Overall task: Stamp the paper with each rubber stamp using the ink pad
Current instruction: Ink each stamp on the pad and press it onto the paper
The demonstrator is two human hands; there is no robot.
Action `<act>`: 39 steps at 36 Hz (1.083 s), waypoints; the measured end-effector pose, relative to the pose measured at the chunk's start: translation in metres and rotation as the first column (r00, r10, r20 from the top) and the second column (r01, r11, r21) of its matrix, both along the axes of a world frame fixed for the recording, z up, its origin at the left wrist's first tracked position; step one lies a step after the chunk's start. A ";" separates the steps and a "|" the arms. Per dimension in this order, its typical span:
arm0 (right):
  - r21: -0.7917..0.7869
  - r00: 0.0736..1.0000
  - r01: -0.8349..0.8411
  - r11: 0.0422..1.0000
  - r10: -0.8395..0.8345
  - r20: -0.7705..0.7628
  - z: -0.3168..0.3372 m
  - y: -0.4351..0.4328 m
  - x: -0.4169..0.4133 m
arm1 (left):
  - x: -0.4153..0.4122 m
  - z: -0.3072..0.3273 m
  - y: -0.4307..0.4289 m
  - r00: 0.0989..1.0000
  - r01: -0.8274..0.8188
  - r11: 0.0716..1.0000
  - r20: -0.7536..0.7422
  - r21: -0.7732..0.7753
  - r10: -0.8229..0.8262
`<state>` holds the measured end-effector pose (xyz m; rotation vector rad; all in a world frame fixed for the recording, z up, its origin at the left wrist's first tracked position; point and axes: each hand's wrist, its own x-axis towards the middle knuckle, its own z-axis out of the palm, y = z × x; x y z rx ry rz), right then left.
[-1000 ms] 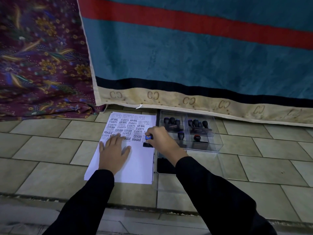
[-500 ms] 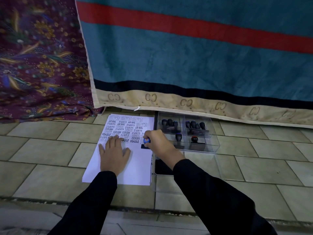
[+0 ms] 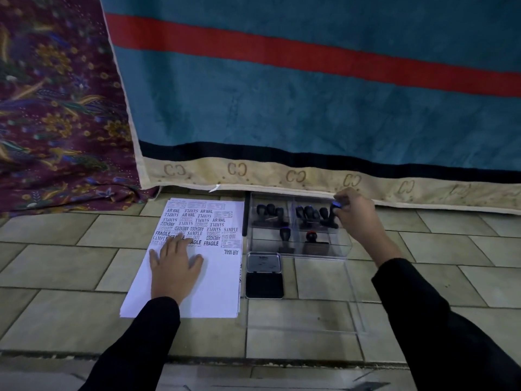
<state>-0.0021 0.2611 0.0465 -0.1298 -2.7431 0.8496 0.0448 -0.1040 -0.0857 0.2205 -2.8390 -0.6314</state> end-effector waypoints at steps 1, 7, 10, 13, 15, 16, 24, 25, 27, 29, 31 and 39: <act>0.044 0.999 0.001 0.999 -0.003 0.040 -0.003 0.006 0.000 | 0.000 0.000 0.000 1.000 0.000 1.000 -0.001 0.006 0.000; 0.258 0.979 -0.078 0.963 0.026 0.201 -0.022 0.011 -0.005 | 0.001 0.000 0.000 1.000 0.002 1.000 -0.003 0.014 -0.002; 0.309 0.963 -0.121 0.943 0.037 0.266 -0.028 0.007 -0.008 | 0.002 -0.001 0.000 1.000 0.001 1.000 0.001 0.015 -0.001; 0.349 0.949 -0.170 0.922 0.058 0.310 -0.032 0.002 -0.011 | 0.002 0.000 0.000 1.000 0.003 1.000 0.003 0.020 -0.003; 0.381 0.942 -0.196 0.904 0.065 0.329 -0.035 -0.001 -0.013 | 0.003 0.001 0.000 1.000 0.005 1.000 -0.005 0.028 -0.005; 0.400 0.938 -0.201 0.894 0.058 0.341 -0.036 -0.001 -0.013 | 0.003 0.001 0.000 1.000 0.005 0.999 -0.009 0.034 -0.005; 0.506 0.916 -0.242 0.828 0.023 0.400 -0.037 -0.007 -0.012 | 0.000 0.004 -0.004 0.996 -0.035 0.970 -0.069 0.242 0.053; 0.515 0.920 -0.240 0.823 0.025 0.391 -0.036 -0.008 -0.011 | -0.002 0.006 -0.005 0.995 -0.057 0.945 -0.056 0.321 0.079; 0.522 0.935 -0.219 0.824 0.025 0.352 -0.031 -0.012 -0.011 | -0.003 0.012 -0.009 0.992 -0.098 0.830 -0.018 0.550 0.128; 0.509 0.958 -0.177 0.842 0.028 0.287 -0.026 -0.022 -0.011 | -0.003 0.020 -0.010 0.988 -0.105 0.677 -0.003 0.728 0.156; 0.452 0.976 -0.174 0.875 0.091 0.200 -0.022 -0.036 -0.012 | -0.001 0.026 -0.008 0.983 -0.062 0.690 -0.075 0.721 0.167; 0.415 0.927 -0.318 0.852 0.189 0.323 -0.034 -0.087 -0.013 | 0.020 0.037 0.041 0.898 0.429 0.872 -0.214 0.236 -0.384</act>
